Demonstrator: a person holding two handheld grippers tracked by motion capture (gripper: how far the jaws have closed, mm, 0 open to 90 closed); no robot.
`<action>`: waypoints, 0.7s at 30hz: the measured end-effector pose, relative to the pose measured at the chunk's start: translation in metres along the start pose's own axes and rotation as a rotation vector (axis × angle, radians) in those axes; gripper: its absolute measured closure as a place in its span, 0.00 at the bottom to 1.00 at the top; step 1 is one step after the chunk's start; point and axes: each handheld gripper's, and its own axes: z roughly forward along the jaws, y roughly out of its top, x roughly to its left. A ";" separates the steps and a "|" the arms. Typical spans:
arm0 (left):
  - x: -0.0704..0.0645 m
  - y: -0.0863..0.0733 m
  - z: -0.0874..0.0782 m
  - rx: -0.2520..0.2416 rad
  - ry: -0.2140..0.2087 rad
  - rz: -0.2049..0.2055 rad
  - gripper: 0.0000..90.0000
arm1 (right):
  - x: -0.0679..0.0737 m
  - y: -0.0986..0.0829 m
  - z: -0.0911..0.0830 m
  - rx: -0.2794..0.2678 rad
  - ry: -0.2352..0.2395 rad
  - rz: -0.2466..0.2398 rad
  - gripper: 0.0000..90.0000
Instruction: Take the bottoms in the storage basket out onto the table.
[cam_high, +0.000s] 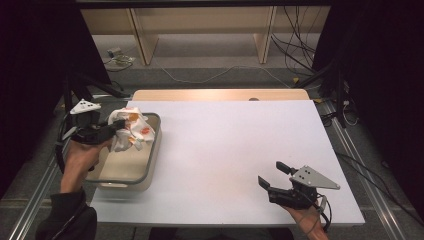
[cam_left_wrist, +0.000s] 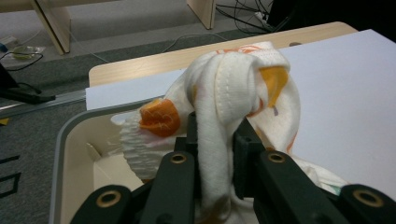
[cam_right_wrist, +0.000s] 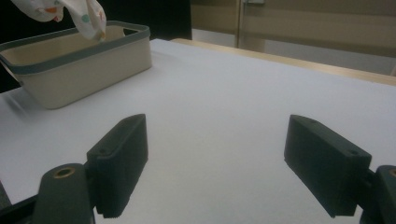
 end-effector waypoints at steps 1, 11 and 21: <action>0.000 0.000 0.000 -0.002 -0.003 -0.001 0.89 | 0.000 0.000 0.000 -0.001 0.000 -0.001 0.25; -0.008 0.002 0.000 -0.039 -0.055 -0.017 0.89 | 0.000 0.000 0.000 0.002 0.000 0.002 0.25; -0.022 0.003 0.005 -0.056 -0.131 -0.017 0.89 | 0.000 0.000 0.000 0.003 0.001 0.004 0.25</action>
